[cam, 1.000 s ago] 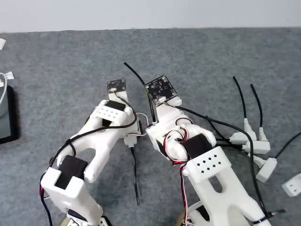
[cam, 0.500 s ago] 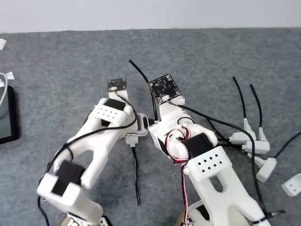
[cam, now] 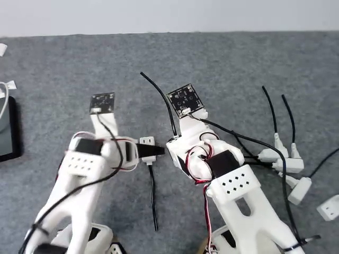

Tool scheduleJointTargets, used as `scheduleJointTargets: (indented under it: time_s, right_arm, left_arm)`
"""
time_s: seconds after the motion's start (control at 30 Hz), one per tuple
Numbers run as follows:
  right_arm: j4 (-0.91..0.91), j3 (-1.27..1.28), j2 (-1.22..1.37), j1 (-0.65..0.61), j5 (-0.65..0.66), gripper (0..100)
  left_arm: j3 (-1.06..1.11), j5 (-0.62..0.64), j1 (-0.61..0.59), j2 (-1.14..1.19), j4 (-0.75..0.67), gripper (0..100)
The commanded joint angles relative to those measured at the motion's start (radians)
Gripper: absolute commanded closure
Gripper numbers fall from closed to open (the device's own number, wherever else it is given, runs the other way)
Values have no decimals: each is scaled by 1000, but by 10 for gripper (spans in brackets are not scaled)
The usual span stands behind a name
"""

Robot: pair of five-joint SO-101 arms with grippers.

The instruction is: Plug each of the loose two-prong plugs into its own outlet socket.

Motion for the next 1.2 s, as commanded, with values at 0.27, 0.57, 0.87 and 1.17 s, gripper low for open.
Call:
scheduleJointTargets:
  time_s: [0.27,0.57,0.87,1.17]
  right_arm:
    - [-8,-18,-105,-47,-9,991]
    - [44,64,-306,-240,-5,991]
    - [-28,124,-220,-352,-8,991]
    - [-25,124,-217,-352,-2,991]
  left_arm:
    - [36,-239,-89,201,-175,964]
    - [-119,-442,-95,410,-98,988]
    - [93,-545,-55,86,-133,988]
    - [292,-597,23,-242,-132,988]
